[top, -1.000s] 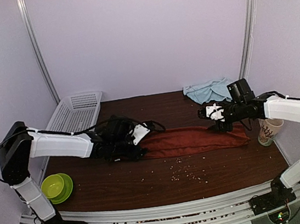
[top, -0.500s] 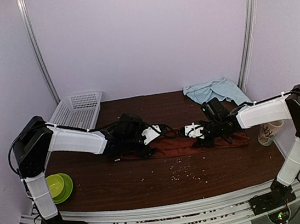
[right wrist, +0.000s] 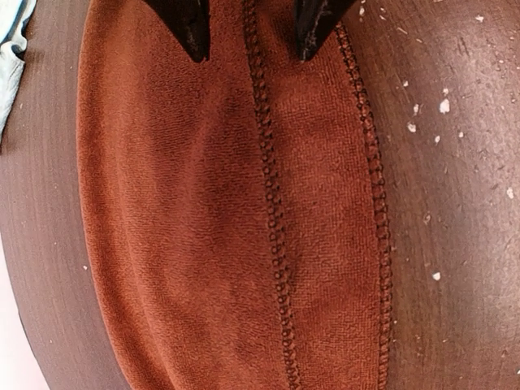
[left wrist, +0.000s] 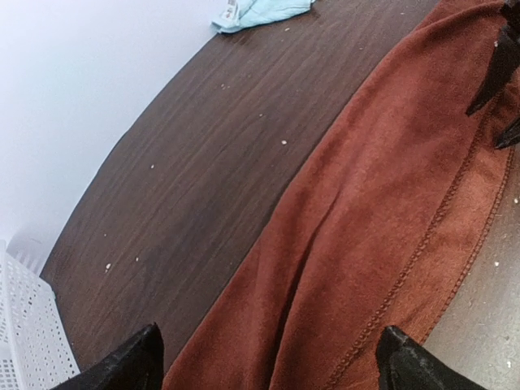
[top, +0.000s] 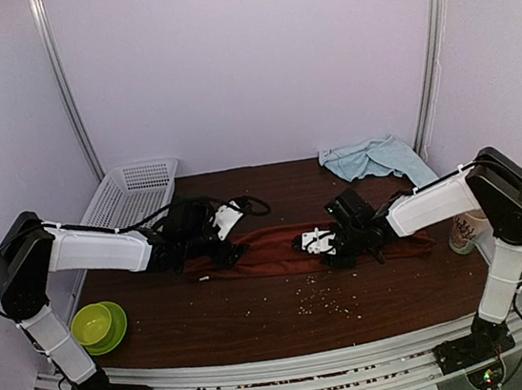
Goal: Roll the towels
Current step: Smooth out the towel at the center of the board.
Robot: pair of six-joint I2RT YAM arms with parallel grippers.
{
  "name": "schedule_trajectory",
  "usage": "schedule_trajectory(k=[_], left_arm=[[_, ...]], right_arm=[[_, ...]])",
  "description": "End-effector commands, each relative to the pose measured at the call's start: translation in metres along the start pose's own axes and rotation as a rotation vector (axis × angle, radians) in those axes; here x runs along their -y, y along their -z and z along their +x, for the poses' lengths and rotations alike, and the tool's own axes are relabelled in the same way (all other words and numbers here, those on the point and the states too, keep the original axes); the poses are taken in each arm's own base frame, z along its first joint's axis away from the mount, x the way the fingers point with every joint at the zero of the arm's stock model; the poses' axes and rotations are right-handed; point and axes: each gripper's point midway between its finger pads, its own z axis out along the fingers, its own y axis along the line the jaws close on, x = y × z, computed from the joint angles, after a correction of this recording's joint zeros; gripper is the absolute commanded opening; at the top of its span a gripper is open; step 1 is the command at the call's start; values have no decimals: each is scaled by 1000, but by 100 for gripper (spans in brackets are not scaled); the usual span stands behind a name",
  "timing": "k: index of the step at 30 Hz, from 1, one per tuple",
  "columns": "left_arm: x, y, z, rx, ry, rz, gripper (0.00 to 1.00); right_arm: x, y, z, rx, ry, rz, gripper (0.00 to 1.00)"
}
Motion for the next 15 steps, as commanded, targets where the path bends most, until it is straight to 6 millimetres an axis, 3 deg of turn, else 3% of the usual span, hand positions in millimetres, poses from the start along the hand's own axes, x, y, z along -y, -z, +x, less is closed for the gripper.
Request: schedule_trajectory(k=[1, 15], left_arm=[[-11, 3, 0, 26, 64, -39, 93], [-8, -3, 14, 4, 73, -32, 93]], right_arm=[[15, -2, -8, -9, -20, 84, 35], [10, -11, -5, -40, 0, 78, 18]])
